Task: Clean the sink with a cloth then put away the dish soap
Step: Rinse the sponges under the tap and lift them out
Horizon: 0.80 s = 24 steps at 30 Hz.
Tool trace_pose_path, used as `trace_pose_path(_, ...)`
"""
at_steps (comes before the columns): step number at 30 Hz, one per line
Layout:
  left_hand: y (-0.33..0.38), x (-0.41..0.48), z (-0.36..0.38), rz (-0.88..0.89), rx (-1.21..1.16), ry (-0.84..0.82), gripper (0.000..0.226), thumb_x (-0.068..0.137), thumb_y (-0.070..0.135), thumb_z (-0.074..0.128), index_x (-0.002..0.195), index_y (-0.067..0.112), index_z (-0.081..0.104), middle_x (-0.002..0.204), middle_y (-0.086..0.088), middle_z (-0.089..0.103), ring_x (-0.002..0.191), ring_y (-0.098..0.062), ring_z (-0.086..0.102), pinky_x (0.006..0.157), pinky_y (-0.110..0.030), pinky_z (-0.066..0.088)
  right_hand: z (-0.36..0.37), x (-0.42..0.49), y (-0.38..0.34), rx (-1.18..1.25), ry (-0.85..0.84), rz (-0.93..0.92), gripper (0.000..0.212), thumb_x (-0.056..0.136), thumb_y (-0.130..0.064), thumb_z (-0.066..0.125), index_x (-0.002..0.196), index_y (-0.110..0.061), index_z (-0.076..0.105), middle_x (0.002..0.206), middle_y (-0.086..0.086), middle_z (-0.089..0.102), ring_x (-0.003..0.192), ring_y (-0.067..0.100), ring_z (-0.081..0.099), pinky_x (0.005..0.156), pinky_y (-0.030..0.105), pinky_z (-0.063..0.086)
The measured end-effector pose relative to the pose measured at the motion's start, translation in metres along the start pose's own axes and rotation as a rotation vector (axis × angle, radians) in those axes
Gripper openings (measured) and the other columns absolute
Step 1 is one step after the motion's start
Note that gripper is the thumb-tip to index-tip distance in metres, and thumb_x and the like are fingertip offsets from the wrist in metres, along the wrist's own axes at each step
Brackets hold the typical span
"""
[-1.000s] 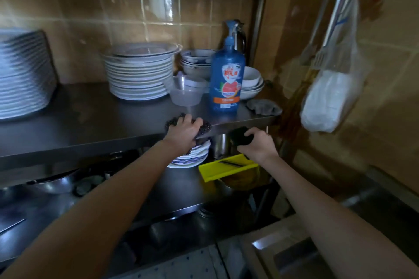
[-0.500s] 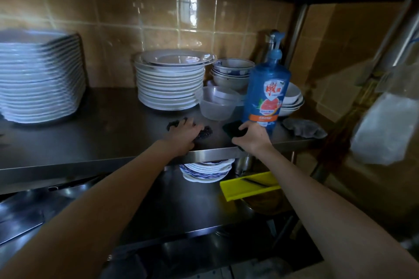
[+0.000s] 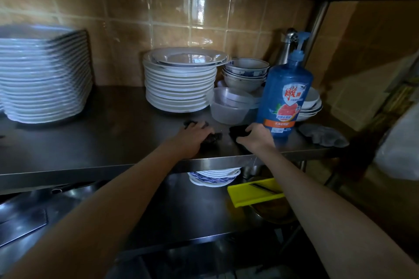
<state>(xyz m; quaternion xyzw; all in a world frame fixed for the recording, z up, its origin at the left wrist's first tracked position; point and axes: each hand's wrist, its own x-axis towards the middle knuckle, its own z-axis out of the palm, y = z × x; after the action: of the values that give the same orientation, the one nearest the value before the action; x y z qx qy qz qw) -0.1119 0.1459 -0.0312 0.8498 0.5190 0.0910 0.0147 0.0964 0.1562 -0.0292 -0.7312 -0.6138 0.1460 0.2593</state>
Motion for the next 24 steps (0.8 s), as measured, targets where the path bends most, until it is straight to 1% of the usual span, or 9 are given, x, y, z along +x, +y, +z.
trace_pose_path(2, 0.0, -0.001, 0.001, -0.011, -0.012, 0.006, 0.05, 0.086, 0.002, 0.042, 0.132, 0.022, 0.042, 0.139, -0.008, 0.036, 0.12, -0.033, 0.04, 0.099, -0.049, 0.035, 0.001, 0.001, -0.001, -0.015, -0.002, -0.002, 0.049, 0.074, -0.034, 0.073, 0.115, -0.011, 0.061, 0.118, 0.012, 0.063, 0.113, 0.03, 0.055, 0.087, 0.035, 0.049)
trace_pose_path(6, 0.001, -0.006, 0.003, -0.02, -0.027, 0.006, 0.059, 0.086, 0.004, 0.045, 0.14, 0.023, 0.034, 0.145, -0.007, 0.031, 0.127, -0.031, 0.035, 0.106, -0.045, 0.028, 0.002, -0.002, 0.0, -0.043, -0.028, 0.017, 0.056, 0.077, -0.042, 0.072, 0.12, -0.008, 0.057, 0.123, 0.013, 0.06, 0.118, 0.032, 0.051, 0.093, 0.039, 0.048)
trace_pose_path(9, 0.001, -0.011, 0.002, -0.027, -0.031, 0.011, 0.062, 0.086, 0.006, 0.046, 0.143, 0.025, 0.03, 0.148, -0.005, 0.027, 0.131, -0.029, 0.032, 0.106, -0.044, 0.025, 0.0, -0.007, 0.001, -0.056, -0.017, 0.003, 0.058, 0.08, -0.048, 0.067, 0.121, -0.009, 0.055, 0.125, 0.012, 0.058, 0.12, 0.031, 0.049, 0.094, 0.04, 0.047)
trace_pose_path(13, 0.003, -0.02, -0.001, -0.032, -0.033, 0.006, 0.062, 0.086, 0.007, 0.046, 0.143, 0.024, 0.029, 0.148, -0.006, 0.027, 0.131, -0.03, 0.031, 0.105, -0.047, 0.027, -0.004, -0.019, 0.002, -0.106, 0.015, -0.024, 0.059, 0.081, -0.052, 0.064, 0.125, -0.014, 0.055, 0.126, 0.012, 0.057, 0.122, 0.032, 0.047, 0.095, 0.042, 0.045)
trace_pose_path(18, 0.008, -0.033, -0.006, -0.048, -0.036, 0.015, 0.059, 0.086, 0.009, 0.047, 0.142, 0.023, 0.031, 0.148, -0.007, 0.028, 0.133, -0.028, 0.03, 0.106, -0.046, 0.026, -0.009, -0.039, 0.007, -0.149, 0.017, -0.042, 0.053, 0.083, -0.047, 0.062, 0.126, -0.016, 0.054, 0.129, 0.012, 0.054, 0.126, 0.032, 0.041, 0.098, 0.043, 0.043)
trace_pose_path(24, 0.016, -0.057, -0.012, -0.085, 0.005, 0.036, 0.057, 0.087, 0.01, 0.045, 0.141, 0.022, 0.033, 0.149, -0.006, 0.028, 0.134, -0.028, 0.029, 0.107, -0.048, 0.025, -0.019, -0.067, 0.016, -0.189, 0.042, -0.091, 0.049, 0.086, -0.042, 0.061, 0.128, -0.018, 0.054, 0.129, 0.01, 0.054, 0.124, 0.031, 0.043, 0.099, 0.041, 0.042)
